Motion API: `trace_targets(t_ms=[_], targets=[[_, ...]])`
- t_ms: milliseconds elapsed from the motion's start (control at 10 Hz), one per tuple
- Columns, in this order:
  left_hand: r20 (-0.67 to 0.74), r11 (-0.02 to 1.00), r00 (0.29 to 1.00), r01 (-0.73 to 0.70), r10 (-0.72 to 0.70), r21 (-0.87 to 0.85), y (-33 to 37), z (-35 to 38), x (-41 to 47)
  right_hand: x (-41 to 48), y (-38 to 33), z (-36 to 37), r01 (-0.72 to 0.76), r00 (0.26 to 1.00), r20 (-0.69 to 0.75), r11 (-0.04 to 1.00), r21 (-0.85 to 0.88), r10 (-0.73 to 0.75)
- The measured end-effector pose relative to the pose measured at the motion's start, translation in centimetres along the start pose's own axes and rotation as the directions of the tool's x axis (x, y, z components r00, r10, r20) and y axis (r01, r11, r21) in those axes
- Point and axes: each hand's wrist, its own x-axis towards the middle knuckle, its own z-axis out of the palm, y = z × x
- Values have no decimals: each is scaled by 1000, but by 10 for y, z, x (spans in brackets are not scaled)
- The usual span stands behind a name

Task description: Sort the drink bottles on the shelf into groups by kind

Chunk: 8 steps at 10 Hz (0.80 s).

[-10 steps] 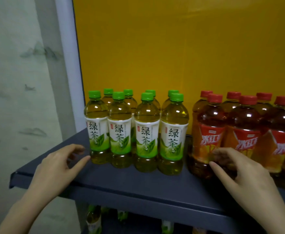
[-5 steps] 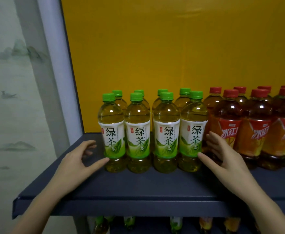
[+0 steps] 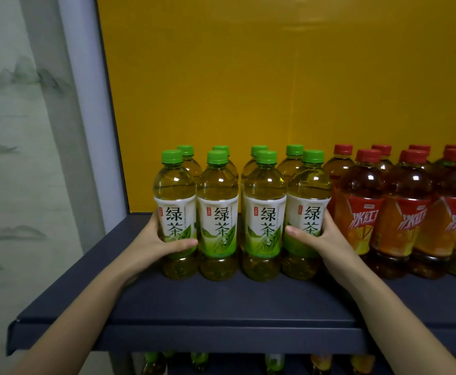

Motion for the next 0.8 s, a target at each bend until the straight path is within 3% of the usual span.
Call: trace_targets(t_ms=[400, 800], targets=[[15, 998, 999, -38, 39, -46, -7, 4, 7, 10, 9, 1, -12, 1000, 28, 998, 69, 10], [6, 999, 999, -52, 52, 4, -3, 6, 4, 6, 8, 2, 5, 999, 54, 1000, 7, -6]])
